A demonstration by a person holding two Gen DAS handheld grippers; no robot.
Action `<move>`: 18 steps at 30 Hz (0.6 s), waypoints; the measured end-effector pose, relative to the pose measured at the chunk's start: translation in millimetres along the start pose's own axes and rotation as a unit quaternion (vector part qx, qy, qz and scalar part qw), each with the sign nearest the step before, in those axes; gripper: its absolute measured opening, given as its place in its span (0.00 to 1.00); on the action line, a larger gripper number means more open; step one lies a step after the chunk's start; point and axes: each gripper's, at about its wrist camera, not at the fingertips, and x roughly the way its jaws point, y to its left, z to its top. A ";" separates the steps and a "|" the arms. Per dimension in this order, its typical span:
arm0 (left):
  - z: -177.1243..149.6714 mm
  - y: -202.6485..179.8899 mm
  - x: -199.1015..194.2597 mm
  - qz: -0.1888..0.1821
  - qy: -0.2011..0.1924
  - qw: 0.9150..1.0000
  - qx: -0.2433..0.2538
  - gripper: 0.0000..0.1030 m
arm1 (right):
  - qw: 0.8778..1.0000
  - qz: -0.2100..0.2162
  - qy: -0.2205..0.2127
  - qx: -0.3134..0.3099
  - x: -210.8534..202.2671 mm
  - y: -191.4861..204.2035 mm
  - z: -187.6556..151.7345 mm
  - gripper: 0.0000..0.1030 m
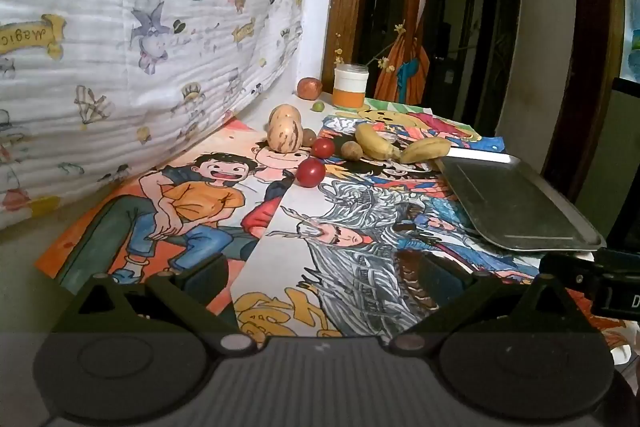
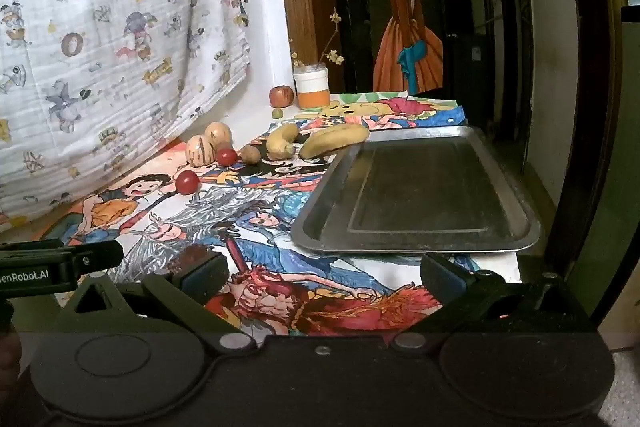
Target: Organize fruits
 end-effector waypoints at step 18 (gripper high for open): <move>0.0 0.0 0.0 0.000 0.002 1.000 0.000 1.00 | 1.000 -0.001 0.003 0.001 1.1 -0.3 -1.2 1.00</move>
